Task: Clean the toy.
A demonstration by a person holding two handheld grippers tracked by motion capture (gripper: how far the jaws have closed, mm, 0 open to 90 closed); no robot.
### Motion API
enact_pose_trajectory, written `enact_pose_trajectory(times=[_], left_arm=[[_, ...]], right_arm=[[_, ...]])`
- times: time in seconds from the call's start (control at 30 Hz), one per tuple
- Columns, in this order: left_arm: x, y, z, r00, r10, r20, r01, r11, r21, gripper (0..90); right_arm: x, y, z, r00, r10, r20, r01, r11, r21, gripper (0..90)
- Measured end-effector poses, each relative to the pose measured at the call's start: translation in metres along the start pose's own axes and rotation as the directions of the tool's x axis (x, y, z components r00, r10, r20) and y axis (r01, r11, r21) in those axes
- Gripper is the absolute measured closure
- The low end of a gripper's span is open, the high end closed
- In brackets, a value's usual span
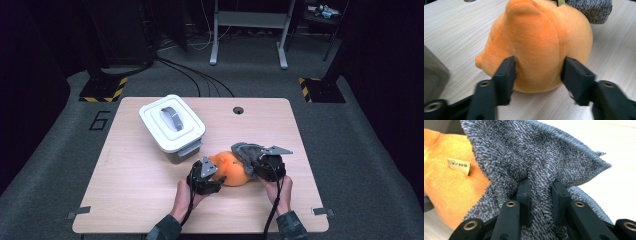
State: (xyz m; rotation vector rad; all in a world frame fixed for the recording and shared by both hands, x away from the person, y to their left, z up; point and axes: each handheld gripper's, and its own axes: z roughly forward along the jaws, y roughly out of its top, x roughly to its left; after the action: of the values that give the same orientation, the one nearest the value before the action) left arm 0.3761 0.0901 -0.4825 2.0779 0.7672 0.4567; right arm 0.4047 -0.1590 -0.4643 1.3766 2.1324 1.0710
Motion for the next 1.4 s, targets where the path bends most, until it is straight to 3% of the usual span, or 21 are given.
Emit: enact_pose_trajectory(times=[0.1, 0.23, 0.33, 0.4, 0.47, 0.57, 0.63, 0.8, 0.9, 0.97, 1.07, 1.1, 1.13, 1.2, 1.33, 1.4], left_arm=[[0.0, 0.001, 0.001, 1.0, -0.006, 0.0, 0.006, 1.0, -0.006, 60.4], [0.003, 0.003, 0.0, 0.9993, -0.038, -0.005, 0.038, 0.9993, -0.002, 67.2], [0.002, 0.004, 0.0, 0.9992, -0.038, -0.01, 0.038, 0.9993, -0.002, 69.1], [0.001, 0.005, 0.0, 0.9991, -0.04, -0.016, 0.041, 0.9992, 0.001, 70.5], [0.002, 0.004, 0.0, 0.9988, -0.044, -0.02, 0.044, 0.999, 0.011, 71.3], [0.004, 0.003, 0.001, 0.9978, -0.067, -0.007, 0.067, 0.9978, -0.004, 71.4], [0.005, 0.003, 0.001, 0.998, -0.063, -0.005, 0.063, 0.998, 0.0, 71.4], [0.005, 0.002, 0.001, 0.9982, -0.06, -0.005, 0.06, 0.9982, -0.005, 70.8], [0.001, 0.003, 0.002, 0.999, -0.039, -0.019, 0.04, 0.9992, 0.006, 68.8], [-0.001, 0.004, 0.001, 0.999, -0.022, -0.038, 0.023, 0.9997, 0.012, 62.7], [-0.001, 0.005, 0.0, 0.9991, 0.0, -0.043, 0.0, 1.0, -0.001, 41.9], [-0.003, 0.005, 0.0, 0.9991, 0.014, -0.04, -0.015, 0.9998, -0.015, 41.9], [-0.004, 0.006, 0.005, 0.9987, 0.04, -0.033, -0.04, 0.9992, 0.007, 31.5], [-0.006, 0.004, 0.009, 0.9975, 0.063, -0.033, -0.063, 0.998, 0.005, 37.1], [-0.004, 0.003, 0.007, 0.9993, 0.031, -0.02, -0.031, 0.9994, -0.016, 58.3], [-0.003, 0.002, 0.005, 0.9996, 0.013, -0.027, -0.014, 0.9996, -0.025, 63.6]], right_arm=[[0.002, 0.002, -0.003, 0.9999, -0.005, 0.013, 0.005, 1.0, -0.007, 71.7], [0.015, 0.014, -0.026, 0.9997, -0.023, -0.001, 0.023, 0.9951, -0.097, 71.7], [0.042, 0.025, -0.035, 0.9938, -0.104, -0.04, 0.098, 0.988, -0.119, 71.5], [0.059, 0.028, -0.031, 0.9862, -0.158, -0.051, 0.152, 0.9833, -0.1, 71.5], [0.067, 0.027, -0.018, 0.9764, -0.216, -0.004, 0.215, 0.975, -0.055, 71.6], [0.059, 0.025, -0.012, 0.9803, -0.198, -0.004, 0.197, 0.9787, -0.057, 71.6], [0.051, 0.024, -0.012, 0.9835, -0.179, 0.023, 0.18, 0.9826, -0.045, 71.5], [0.021, 0.013, -0.009, 0.9936, -0.094, 0.063, 0.095, 0.9952, -0.021, 71.4], [0.008, 0.006, -0.006, 0.9983, -0.041, 0.04, 0.042, 0.9991, -0.01, 71.3], [0.006, 0.005, -0.005, 0.9994, -0.027, 0.022, 0.027, 0.9996, -0.012, 71.3], [0.008, 0.006, -0.004, 0.9989, -0.033, 0.033, 0.033, 0.9994, -0.011, 71.4], [0.008, 0.006, -0.004, 0.9989, -0.033, 0.033, 0.033, 0.9994, -0.011, 71.4], [0.008, 0.005, -0.004, 0.9993, -0.03, 0.022, 0.03, 0.9995, -0.013, 71.4], [0.008, 0.005, -0.004, 0.9994, -0.024, 0.024, 0.025, 0.9996, -0.013, 71.4], [0.011, 0.006, -0.01, 0.9976, -0.049, 0.049, 0.051, 0.998, -0.038, 71.4], [0.014, 0.007, -0.014, 0.9974, -0.048, 0.053, 0.051, 0.9975, -0.05, 71.4]])
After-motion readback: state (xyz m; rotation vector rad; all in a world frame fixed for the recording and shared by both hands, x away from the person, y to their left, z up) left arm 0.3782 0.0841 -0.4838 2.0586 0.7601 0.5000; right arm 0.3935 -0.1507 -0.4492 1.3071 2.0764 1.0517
